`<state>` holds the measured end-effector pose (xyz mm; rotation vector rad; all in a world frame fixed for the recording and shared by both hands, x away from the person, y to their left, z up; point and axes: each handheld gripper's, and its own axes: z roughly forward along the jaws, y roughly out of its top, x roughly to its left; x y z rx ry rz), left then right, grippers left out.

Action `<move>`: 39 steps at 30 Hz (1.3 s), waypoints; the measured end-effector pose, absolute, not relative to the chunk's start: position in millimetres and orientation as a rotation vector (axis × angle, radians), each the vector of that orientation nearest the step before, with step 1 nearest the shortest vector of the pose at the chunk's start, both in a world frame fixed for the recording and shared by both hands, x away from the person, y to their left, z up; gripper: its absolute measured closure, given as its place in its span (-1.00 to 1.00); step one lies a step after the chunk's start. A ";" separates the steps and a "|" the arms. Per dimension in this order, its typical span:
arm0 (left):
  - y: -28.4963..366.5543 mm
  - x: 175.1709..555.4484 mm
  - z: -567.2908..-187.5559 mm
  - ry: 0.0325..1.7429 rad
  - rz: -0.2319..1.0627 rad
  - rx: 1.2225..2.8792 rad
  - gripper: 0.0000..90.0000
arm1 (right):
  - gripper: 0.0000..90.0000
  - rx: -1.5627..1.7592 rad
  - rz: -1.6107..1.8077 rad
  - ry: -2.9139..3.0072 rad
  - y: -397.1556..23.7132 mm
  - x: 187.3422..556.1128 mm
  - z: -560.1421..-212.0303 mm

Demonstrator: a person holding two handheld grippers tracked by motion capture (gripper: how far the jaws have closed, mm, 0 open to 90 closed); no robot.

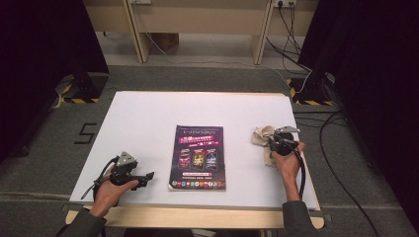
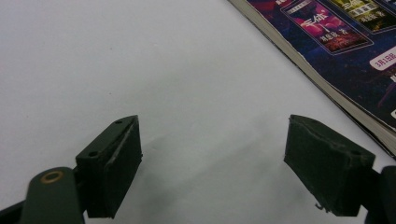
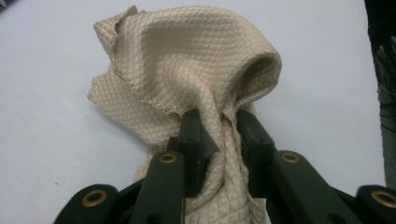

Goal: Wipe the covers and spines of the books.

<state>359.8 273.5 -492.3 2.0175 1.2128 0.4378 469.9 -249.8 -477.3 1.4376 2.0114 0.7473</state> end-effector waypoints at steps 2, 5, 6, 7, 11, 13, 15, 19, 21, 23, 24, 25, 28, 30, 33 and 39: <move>273.4 360.0 -492.3 1.213 0.437 2.014 -0.59 | 0.57 1.448 0.735 2.020 -250.5 470.8 -480.7; 273.3 360.5 -492.2 1.213 0.437 2.013 -0.59 | 0.37 1.462 0.737 2.008 -250.6 471.0 -481.2; 272.9 360.4 -492.0 1.214 0.435 2.012 -0.59 | 0.35 1.470 0.738 2.004 -250.1 470.4 -480.4; 272.6 360.3 -492.0 1.210 0.434 2.007 -0.59 | 0.32 1.466 0.740 2.004 -249.9 469.7 -479.4; 272.6 359.3 -492.1 1.203 0.435 2.012 -0.59 | 0.20 1.453 0.773 1.985 -248.4 464.6 -469.5; 272.1 359.1 -491.1 1.194 0.434 2.000 -0.59 | 0.07 1.456 0.804 1.960 -247.2 461.5 -463.1; 271.5 359.5 -490.2 1.190 0.434 1.996 -0.59 | 0.06 1.444 0.835 1.951 -245.2 458.3 -457.1; 270.6 360.2 -490.6 1.183 0.429 1.994 -0.59 | 0.05 1.412 0.922 1.971 -236.3 454.0 -449.0; 269.9 359.8 -490.1 1.171 0.428 1.989 -0.59 | 0.02 1.390 0.939 1.982 -228.4 452.9 -446.8; 268.4 359.1 -489.6 1.164 0.421 1.979 -0.59 | 0.01 1.363 0.975 2.004 -219.0 452.0 -446.0; 267.8 359.1 -489.2 1.159 0.420 1.978 -0.59 | 0.00 1.348 0.998 2.022 -214.5 451.8 -446.0; 266.6 359.0 -489.2 1.154 0.416 1.970 -0.59 | 0.00 1.344 1.018 2.036 -209.3 451.4 -446.1; 263.6 358.1 -489.1 1.138 0.415 1.968 -0.59 | -0.01 1.328 1.071 2.082 -193.1 450.5 -448.2; 261.3 358.2 -489.2 1.127 0.400 1.958 -0.59 | -0.02 1.316 1.089 2.118 -181.8 450.6 -451.5; 257.1 357.8 -489.6 1.118 0.391 1.954 -0.59 | -0.03 1.310 1.125 2.171 -166.3 451.3 -458.3; 247.7 360.5 -489.8 1.085 0.352 1.934 -0.59 | -0.05 1.274 1.097 2.258 -139.5 452.1 -470.1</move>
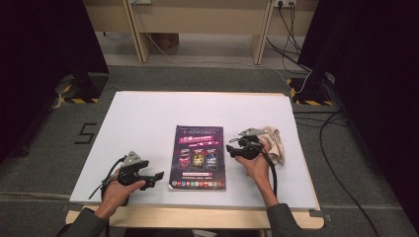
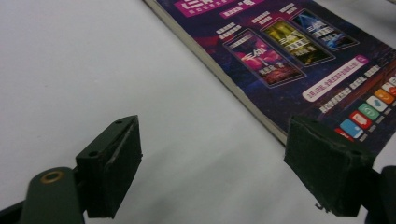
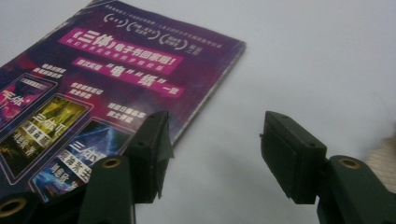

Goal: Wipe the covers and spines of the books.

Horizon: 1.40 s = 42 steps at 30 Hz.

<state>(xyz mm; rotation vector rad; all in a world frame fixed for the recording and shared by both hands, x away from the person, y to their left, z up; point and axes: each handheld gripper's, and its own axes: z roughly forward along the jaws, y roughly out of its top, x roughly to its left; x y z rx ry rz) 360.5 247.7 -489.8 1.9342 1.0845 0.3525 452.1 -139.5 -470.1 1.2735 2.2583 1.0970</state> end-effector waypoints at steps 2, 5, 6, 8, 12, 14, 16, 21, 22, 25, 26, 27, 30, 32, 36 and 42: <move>244.2 362.4 -489.3 1.070 0.350 1.933 -0.59 | -0.06 1.267 1.108 2.278 -133.4 453.0 -473.1; 238.3 364.4 -490.0 1.051 0.340 1.938 -0.58 | -0.07 1.273 1.106 2.305 -125.4 453.7 -477.5; 236.7 365.1 -490.1 1.045 0.334 1.942 -0.58 | -0.07 1.266 1.104 2.313 -123.4 454.3 -479.2; 234.0 367.5 -490.7 1.037 0.331 1.942 -0.57 | -0.07 1.267 1.096 2.328 -119.3 454.7 -481.8; 228.8 375.5 -493.7 1.039 0.305 1.949 -0.54 | -0.09 1.281 1.085 2.343 -113.3 455.5 -486.5; 225.8 378.8 -495.2 1.039 0.290 1.948 -0.51 | -0.11 1.283 1.088 2.349 -111.0 456.3 -489.3; 222.7 380.1 -495.6 1.026 0.281 1.956 -0.47 | -0.12 1.292 1.095 2.342 -109.6 456.1 -489.9; 214.6 382.4 -497.9 1.005 0.269 1.977 -0.37 | -0.14 1.305 1.115 2.338 -107.8 455.2 -490.6; 213.0 382.7 -498.4 1.000 0.264 1.984 -0.36 | -0.14 1.309 1.119 2.338 -107.3 455.0 -490.5; 208.0 382.8 -499.8 0.992 0.256 1.999 -0.36 | -0.15 1.308 1.135 2.335 -106.9 455.1 -491.3; 206.1 382.3 -500.2 0.980 0.253 2.009 -0.35 | -0.16 1.316 1.140 2.331 -106.7 454.9 -491.4; 204.0 381.6 -500.5 0.967 0.255 2.012 -0.35 | -0.16 1.329 1.154 2.327 -106.5 454.9 -491.6; 200.0 380.7 -500.3 0.951 0.252 2.026 -0.34 | -0.16 1.335 1.172 2.315 -106.8 455.5 -492.6; 196.8 378.8 -500.3 0.937 0.248 2.031 -0.31 | -0.17 1.344 1.175 2.312 -106.2 455.2 -492.6; 194.7 376.7 -499.7 0.938 0.260 2.037 -0.32 | -0.18 1.353 1.190 2.303 -105.6 455.4 -493.3; 186.1 368.5 -498.3 0.894 0.241 2.074 -0.27 | -0.20 1.419 1.245 2.274 -107.6 456.8 -494.3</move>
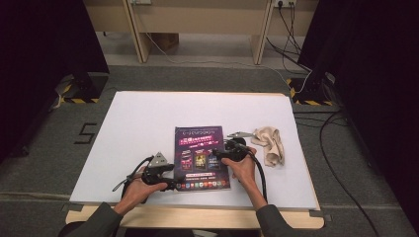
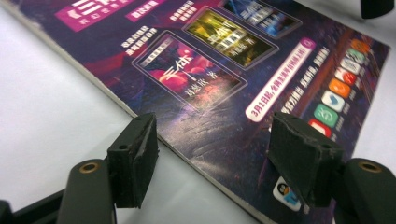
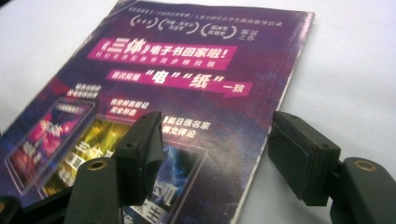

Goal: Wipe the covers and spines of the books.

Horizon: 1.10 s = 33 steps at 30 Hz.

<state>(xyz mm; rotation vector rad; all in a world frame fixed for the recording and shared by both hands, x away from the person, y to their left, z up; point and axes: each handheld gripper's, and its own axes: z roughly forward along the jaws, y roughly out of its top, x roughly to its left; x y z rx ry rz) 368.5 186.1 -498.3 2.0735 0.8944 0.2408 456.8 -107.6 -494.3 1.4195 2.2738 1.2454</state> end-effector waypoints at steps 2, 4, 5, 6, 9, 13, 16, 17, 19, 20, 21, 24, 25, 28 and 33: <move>185.7 368.4 -497.9 0.899 0.238 2.077 -0.27 | -0.18 1.448 1.265 2.262 -108.6 457.2 -494.5; 185.4 368.2 -498.1 0.904 0.241 2.075 -0.26 | -0.17 1.461 1.270 2.260 -109.4 457.4 -494.5; 184.8 367.7 -498.2 0.900 0.252 2.080 -0.25 | -0.16 1.466 1.276 2.254 -109.9 457.4 -494.7; 184.1 367.4 -497.8 0.903 0.257 2.084 -0.26 | -0.16 1.482 1.282 2.247 -109.9 457.1 -494.8; 183.8 367.7 -497.5 0.908 0.254 2.088 -0.26 | -0.12 1.504 1.295 2.233 -110.6 457.0 -495.3; 183.4 367.9 -497.3 0.903 0.254 2.092 -0.25 | -0.08 1.577 1.337 2.199 -113.2 456.6 -495.6; 183.7 367.8 -497.5 0.901 0.255 2.092 -0.25 | -0.05 1.649 1.392 2.160 -116.8 455.5 -497.0; 183.5 368.0 -497.4 0.903 0.253 2.092 -0.25 | -0.04 1.664 1.410 2.148 -118.2 455.4 -497.7; 183.4 368.2 -497.2 0.903 0.252 2.094 -0.25 | -0.03 1.697 1.445 2.134 -120.8 455.4 -498.6; 183.4 368.0 -497.2 0.903 0.253 2.094 -0.25 | -0.02 1.721 1.461 2.124 -122.2 455.2 -498.8; 183.5 367.9 -497.4 0.903 0.254 2.092 -0.25 | -0.01 1.739 1.474 2.116 -123.2 454.5 -499.1; 183.3 368.2 -497.1 0.904 0.252 2.095 -0.26 | 0.06 1.758 1.517 2.114 -125.0 452.9 -498.9; 183.4 367.9 -497.0 0.905 0.254 2.095 -0.26 | 0.11 1.765 1.527 2.103 -125.7 452.1 -497.9; 184.4 367.7 -496.9 0.909 0.251 2.096 -0.26 | 0.30 1.754 1.587 2.092 -129.3 450.0 -492.6; 185.1 367.4 -497.2 0.908 0.251 2.093 -0.25 | 0.48 1.709 1.613 2.181 -127.6 447.7 -488.8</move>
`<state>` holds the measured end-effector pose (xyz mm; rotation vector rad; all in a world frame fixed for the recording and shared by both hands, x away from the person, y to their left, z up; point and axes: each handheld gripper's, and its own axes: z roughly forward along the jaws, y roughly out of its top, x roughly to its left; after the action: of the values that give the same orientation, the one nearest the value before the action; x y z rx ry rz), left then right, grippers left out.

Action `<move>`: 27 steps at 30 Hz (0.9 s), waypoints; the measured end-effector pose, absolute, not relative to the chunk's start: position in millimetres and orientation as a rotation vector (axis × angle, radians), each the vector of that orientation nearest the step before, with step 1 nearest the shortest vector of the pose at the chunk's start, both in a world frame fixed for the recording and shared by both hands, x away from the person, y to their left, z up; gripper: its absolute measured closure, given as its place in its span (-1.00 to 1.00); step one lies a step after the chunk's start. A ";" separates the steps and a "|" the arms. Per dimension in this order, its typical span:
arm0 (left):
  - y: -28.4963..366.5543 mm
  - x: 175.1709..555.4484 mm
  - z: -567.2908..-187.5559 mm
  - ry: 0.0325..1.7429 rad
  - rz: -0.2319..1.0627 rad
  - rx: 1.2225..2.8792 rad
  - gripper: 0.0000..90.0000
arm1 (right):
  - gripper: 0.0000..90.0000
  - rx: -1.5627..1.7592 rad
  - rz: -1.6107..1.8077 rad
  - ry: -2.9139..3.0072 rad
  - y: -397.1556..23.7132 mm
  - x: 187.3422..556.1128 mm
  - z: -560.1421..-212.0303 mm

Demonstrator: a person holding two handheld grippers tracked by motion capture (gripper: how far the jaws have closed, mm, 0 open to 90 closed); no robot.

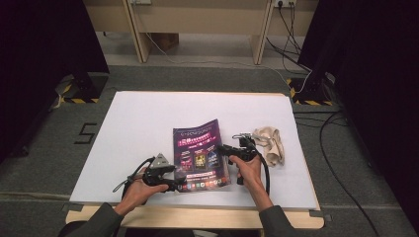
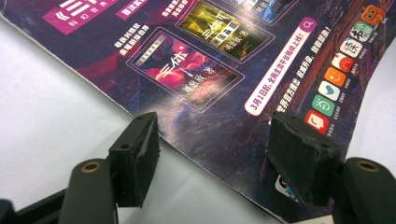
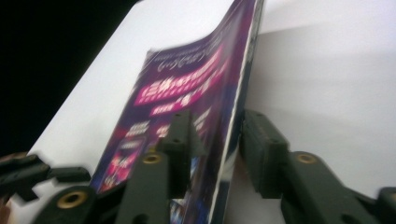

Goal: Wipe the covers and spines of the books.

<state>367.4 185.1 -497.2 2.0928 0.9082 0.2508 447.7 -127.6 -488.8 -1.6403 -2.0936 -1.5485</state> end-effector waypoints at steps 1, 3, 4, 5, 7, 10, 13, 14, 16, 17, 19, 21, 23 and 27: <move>185.2 367.5 -497.1 0.908 0.248 2.093 -0.26 | 0.50 -1.612 -1.535 -2.102 -124.1 446.6 -489.7; 185.4 366.9 -497.1 0.907 0.255 2.093 -0.25 | 0.55 -1.593 -1.518 -2.187 -119.1 445.4 -486.3; 185.7 366.7 -497.4 0.909 0.255 2.090 -0.25 | 0.58 -1.577 -1.512 -2.212 -118.5 445.7 -482.9; 185.8 366.9 -497.4 0.908 0.253 2.090 -0.25 | 0.59 -1.557 -1.510 -2.236 -118.0 446.1 -480.2; 185.7 366.9 -497.3 0.906 0.255 2.092 -0.26 | 0.56 -1.547 -1.489 -2.269 -116.9 445.7 -477.6; 185.8 366.7 -497.2 0.905 0.256 2.093 -0.25 | 0.54 -1.540 -1.473 -2.275 -115.1 445.6 -479.0; 185.9 366.6 -497.2 0.903 0.258 2.094 -0.25 | 0.55 -1.520 -1.451 -2.292 -112.9 445.4 -479.0; 185.8 366.5 -497.2 0.902 0.259 2.093 -0.25 | 0.56 -1.522 -1.451 -2.291 -113.0 445.5 -478.8; 185.8 366.7 -497.1 0.900 0.258 2.095 -0.25 | 0.56 -1.515 -1.433 -2.299 -112.8 445.9 -478.5; 185.8 366.7 -497.2 0.899 0.258 2.095 -0.25 | 0.56 -1.514 -1.426 -2.308 -112.4 446.2 -479.2; 185.8 366.3 -497.3 0.900 0.262 2.094 -0.25 | 0.59 -1.507 -1.414 -2.331 -112.1 446.2 -479.4; 186.0 366.4 -497.2 0.899 0.261 2.094 -0.25 | 0.62 -1.495 -1.419 -2.341 -112.3 446.2 -478.6; 186.2 366.5 -497.1 0.898 0.260 2.095 -0.26 | 0.63 -1.485 -1.421 -2.350 -111.9 445.9 -477.3; 186.7 366.4 -497.5 0.899 0.259 2.089 -0.26 | 0.66 -1.459 -1.419 -2.387 -110.4 445.4 -474.5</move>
<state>366.4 186.7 -497.5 2.0892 0.8989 0.2590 445.4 -110.4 -474.5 -1.4587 -2.3866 -1.4190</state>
